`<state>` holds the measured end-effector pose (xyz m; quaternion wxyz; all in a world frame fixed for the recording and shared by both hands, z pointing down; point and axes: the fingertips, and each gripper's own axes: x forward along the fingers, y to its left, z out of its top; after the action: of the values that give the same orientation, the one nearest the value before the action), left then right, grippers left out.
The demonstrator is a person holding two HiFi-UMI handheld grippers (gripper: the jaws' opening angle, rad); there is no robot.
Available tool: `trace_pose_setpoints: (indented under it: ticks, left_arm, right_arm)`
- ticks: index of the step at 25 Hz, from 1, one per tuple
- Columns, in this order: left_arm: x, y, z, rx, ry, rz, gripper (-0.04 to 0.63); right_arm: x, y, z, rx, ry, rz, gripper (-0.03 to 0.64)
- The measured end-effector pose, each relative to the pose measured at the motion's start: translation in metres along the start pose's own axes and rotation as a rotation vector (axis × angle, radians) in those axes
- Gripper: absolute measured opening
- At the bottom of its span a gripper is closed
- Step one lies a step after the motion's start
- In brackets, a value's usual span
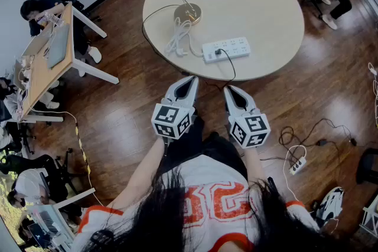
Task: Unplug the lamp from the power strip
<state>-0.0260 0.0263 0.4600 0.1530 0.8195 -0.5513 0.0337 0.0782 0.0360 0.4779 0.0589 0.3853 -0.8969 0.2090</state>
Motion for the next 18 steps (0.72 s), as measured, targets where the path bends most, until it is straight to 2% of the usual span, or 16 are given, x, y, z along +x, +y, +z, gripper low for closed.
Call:
trace_pose_setpoints:
  ticks: [3,6,10,18]
  left_arm:
    - [0.015,0.015,-0.003,0.023,0.020,0.020,0.002]
    - [0.034,0.024,-0.008,0.057,0.047,0.008,0.002]
    - [0.065,0.032,-0.017,0.064,0.095,-0.051,0.002]
    - [0.115,0.054,-0.035,0.156,0.217,-0.171,0.002]
  right_arm:
    - [0.010,-0.005,-0.001,-0.011,0.012,-0.008,0.032]
    - [0.021,-0.013,-0.001,-0.013,0.022,-0.028,0.034]
    - [0.040,-0.024,0.002,-0.005,0.038,-0.061,0.036]
    - [0.081,-0.043,0.003,0.038,0.082,-0.157,0.043]
